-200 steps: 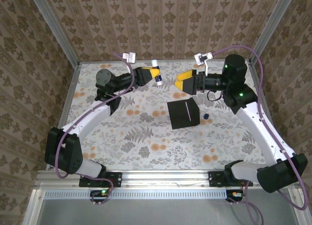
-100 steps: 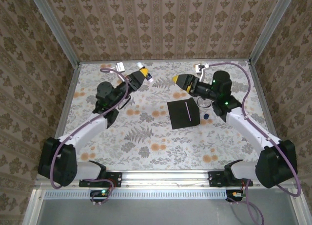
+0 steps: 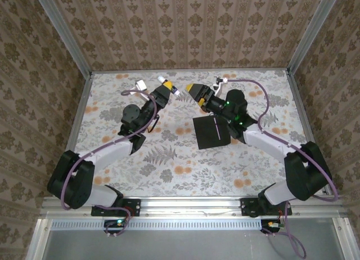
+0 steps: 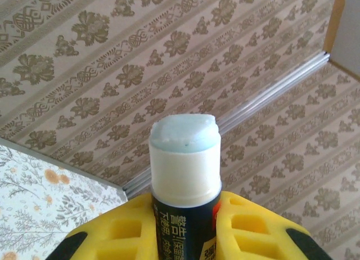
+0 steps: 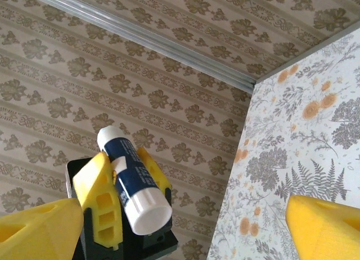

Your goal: Place the letter into the envelope and seal it

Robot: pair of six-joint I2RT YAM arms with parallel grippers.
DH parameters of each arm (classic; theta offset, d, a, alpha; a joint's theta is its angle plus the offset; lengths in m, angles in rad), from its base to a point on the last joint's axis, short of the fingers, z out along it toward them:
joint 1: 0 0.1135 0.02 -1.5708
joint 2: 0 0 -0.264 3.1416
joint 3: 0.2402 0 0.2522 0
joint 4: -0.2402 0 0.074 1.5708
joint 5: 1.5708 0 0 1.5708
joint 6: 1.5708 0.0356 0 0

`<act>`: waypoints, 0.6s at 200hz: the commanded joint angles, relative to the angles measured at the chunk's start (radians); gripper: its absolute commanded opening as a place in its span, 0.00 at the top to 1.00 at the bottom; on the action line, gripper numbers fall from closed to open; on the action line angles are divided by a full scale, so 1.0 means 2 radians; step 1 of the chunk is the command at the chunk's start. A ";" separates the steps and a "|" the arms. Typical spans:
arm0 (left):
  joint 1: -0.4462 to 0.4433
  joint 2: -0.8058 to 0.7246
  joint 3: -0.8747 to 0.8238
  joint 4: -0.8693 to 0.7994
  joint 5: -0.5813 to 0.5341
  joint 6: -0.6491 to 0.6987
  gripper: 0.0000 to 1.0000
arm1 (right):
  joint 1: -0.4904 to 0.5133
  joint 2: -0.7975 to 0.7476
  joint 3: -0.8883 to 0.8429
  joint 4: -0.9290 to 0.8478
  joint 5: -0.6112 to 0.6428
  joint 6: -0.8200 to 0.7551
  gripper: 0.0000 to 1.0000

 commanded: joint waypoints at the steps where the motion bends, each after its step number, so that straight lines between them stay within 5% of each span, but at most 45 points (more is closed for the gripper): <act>1: -0.001 0.014 -0.006 0.056 -0.026 -0.040 1.00 | 0.007 0.019 0.012 0.059 0.013 0.012 0.06; 120: -0.004 0.070 -0.006 0.112 -0.023 -0.118 1.00 | 0.018 0.085 0.060 0.096 -0.047 0.017 0.10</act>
